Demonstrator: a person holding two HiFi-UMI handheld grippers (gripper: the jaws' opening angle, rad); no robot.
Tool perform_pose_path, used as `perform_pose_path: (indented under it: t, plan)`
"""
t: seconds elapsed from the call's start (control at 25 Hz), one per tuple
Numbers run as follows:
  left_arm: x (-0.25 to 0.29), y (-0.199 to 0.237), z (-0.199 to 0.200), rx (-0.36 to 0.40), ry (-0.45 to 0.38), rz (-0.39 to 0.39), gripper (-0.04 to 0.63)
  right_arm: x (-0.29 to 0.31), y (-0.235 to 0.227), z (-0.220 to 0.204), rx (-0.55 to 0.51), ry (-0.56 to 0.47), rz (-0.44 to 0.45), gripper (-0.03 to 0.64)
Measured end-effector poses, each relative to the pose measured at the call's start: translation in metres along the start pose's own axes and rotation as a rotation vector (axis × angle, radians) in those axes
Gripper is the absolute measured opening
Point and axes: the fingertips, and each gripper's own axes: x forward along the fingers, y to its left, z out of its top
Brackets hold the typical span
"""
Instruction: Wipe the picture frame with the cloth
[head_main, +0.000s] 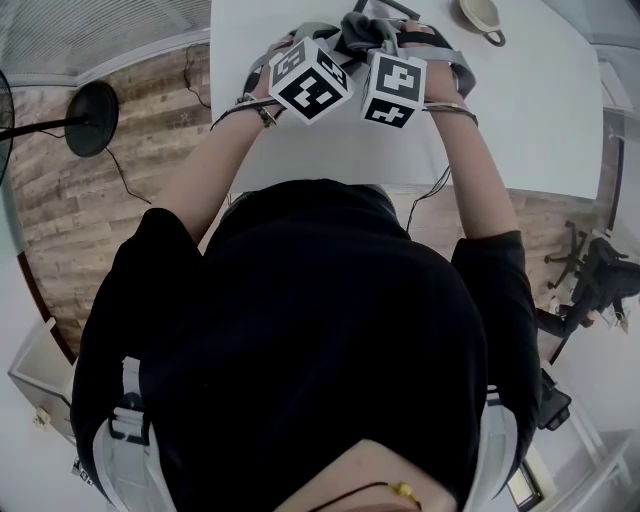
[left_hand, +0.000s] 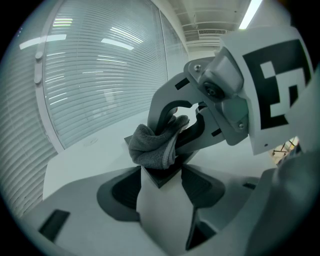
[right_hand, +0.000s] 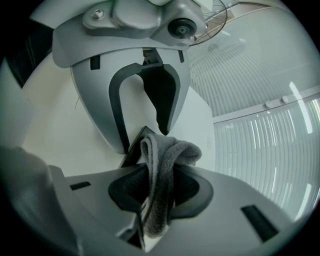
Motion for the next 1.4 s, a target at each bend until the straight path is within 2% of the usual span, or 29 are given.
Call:
perform_pose_path:
  t: [0.56, 1.04, 1.4]
  plan:
    - [0.002, 0.0, 0.0, -0.001, 0.001, -0.003, 0.267, -0.008, 0.007, 0.003, -0.051, 0.001, 0.029, 0.095]
    - [0.003, 0.001, 0.0, -0.002, 0.002, -0.003, 0.267, -0.016, 0.014, 0.008, -0.052, -0.015, 0.063, 0.095]
    - [0.003, 0.002, -0.001, -0.002, 0.003, -0.003, 0.267, -0.021, 0.02, 0.01, 0.003, -0.054, 0.113, 0.095]
